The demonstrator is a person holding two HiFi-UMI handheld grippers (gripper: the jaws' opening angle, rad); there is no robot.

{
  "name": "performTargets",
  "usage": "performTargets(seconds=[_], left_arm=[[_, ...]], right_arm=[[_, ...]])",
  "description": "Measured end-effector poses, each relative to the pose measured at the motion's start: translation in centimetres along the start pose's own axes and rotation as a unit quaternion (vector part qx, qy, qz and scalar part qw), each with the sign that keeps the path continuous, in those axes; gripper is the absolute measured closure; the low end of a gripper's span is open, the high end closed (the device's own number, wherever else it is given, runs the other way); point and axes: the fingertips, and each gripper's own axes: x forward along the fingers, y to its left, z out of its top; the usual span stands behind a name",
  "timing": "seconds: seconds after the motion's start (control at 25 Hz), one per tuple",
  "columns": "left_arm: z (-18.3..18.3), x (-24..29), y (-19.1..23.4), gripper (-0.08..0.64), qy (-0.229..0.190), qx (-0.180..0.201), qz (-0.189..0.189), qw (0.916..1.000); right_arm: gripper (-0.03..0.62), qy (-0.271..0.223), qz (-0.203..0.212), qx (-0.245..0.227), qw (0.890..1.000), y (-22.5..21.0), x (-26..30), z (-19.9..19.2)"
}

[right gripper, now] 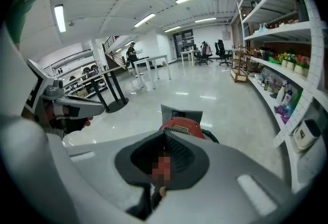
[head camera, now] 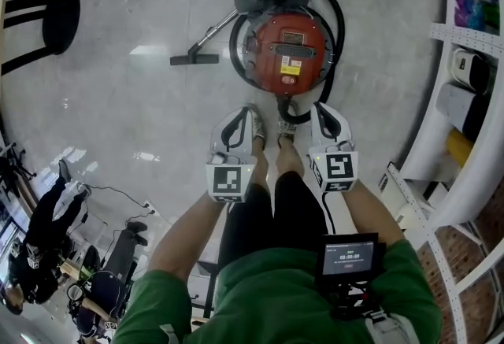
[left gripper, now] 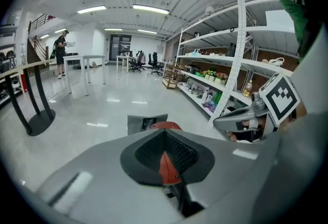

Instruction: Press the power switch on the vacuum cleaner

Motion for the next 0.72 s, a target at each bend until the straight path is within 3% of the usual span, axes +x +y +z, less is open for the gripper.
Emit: performTargets(seconds=[0.72], left_arm=[[-8.0, 7.5, 1.1, 0.552, 0.048, -0.007, -0.015, 0.9987]], right_arm=[[0.592, 0.06, 0.014, -0.007, 0.998, -1.5, 8.8, -8.1]])
